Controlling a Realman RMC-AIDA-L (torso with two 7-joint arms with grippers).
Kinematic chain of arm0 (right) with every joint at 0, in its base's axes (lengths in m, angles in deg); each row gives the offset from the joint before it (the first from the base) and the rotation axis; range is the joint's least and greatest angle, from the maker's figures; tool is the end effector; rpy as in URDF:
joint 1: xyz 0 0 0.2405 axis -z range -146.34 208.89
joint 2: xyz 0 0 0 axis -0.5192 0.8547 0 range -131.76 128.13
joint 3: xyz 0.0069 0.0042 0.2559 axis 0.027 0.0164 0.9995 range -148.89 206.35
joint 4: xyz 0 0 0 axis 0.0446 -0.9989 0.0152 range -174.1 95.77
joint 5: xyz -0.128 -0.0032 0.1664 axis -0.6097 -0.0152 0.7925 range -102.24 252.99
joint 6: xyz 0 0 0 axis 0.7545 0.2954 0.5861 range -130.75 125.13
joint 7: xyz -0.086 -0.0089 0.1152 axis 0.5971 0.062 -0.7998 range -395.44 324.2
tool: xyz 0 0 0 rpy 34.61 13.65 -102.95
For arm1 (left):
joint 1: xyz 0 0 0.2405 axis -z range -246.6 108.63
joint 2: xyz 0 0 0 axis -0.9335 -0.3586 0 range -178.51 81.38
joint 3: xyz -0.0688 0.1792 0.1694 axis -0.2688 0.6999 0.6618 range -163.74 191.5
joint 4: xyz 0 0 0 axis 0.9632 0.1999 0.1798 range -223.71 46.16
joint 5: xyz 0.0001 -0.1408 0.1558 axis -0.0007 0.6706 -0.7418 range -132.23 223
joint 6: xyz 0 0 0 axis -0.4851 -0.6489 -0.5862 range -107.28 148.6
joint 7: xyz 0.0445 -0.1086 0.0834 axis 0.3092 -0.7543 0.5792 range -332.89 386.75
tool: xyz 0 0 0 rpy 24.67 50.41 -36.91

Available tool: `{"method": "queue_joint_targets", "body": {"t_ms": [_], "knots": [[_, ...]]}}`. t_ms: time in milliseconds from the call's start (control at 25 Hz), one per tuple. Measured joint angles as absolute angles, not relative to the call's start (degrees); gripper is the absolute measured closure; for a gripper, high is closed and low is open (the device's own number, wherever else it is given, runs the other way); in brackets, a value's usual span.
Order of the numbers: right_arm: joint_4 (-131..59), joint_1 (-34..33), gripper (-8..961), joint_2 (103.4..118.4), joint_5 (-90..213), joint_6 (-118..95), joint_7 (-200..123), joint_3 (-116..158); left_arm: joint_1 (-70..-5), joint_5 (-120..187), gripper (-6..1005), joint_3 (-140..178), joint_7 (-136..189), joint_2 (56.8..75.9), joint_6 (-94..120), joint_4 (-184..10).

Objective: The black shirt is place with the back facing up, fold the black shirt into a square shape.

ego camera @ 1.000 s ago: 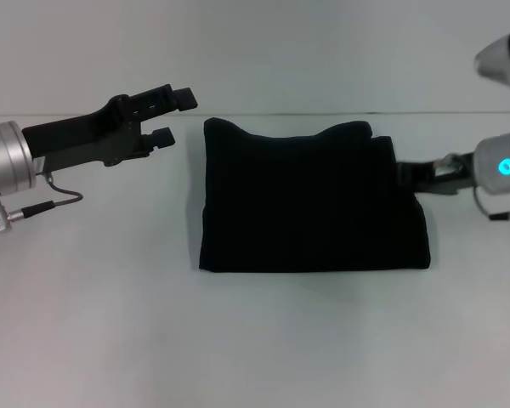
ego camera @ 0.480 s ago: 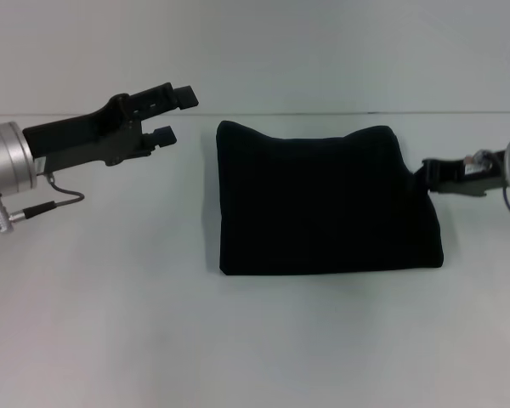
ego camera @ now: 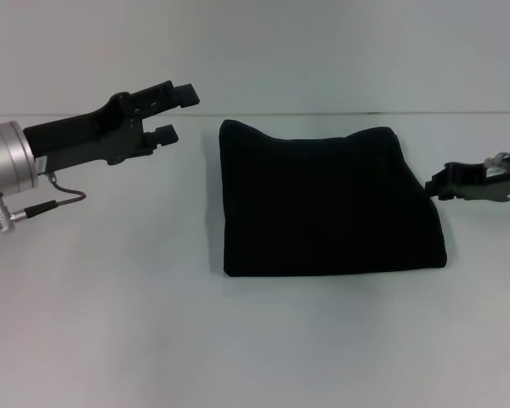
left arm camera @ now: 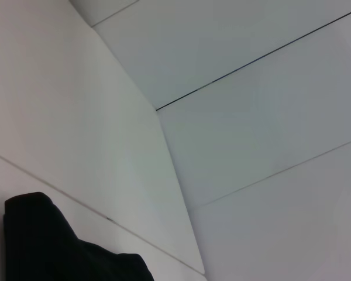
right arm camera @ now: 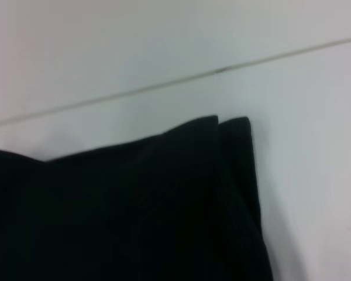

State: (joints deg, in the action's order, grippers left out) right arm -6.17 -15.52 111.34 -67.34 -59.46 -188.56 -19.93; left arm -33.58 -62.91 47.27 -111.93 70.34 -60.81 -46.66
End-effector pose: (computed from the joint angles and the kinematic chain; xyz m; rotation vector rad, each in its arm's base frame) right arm 0.2683 0.4406 0.0205 -1.9570 1.6453 0.1545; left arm -0.2331 0.3865 0.0433 -2.0849 -1.8115 -1.1324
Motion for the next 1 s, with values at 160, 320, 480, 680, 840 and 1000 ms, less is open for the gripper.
{"method": "queue_joint_targets", "body": {"t_ms": [160, 320, 480, 680, 840, 1000], "knots": [[-2.8, -13.8, 861, 110.51, -61.3, -68.3, -185.3, -17.4, -33.6, -62.8, 62, 47.3, -111.9, 70.35, -60.9, -46.7], [-2.7, -14.1, 676, 110.68, -58.2, -75.1, -183.6, -17.4, -33.6, -62.8, 62, 47.3, -111.9, 70.35, -60.6, -46.8], [-6.2, -16.5, 634, 111.47, -60.1, -74.8, -183.9, -18.3, -33.6, -62.8, 62, 47.3, -111.8, 70.35, -60.5, -47.2], [-8.7, -18.4, 635, 111.82, -64.9, -71.4, -185.6, -18.9, -33.7, -62.8, 62, 47.2, -111.8, 70.35, -60.5, -47.3], [-7.4, -18.0, 635, 111.6, -69.3, -72.8, -188.3, -19.3, -33.9, -62.6, 62, 47.2, -111.7, 70.35, -60.5, -47.3], [1.3, -13.9, 635, 110.74, -71.6, -76.3, -191.4, -18.8, -34.1, -62.2, 63, 47.2, -111.7, 70.33, -60.9, -47.2]]}}
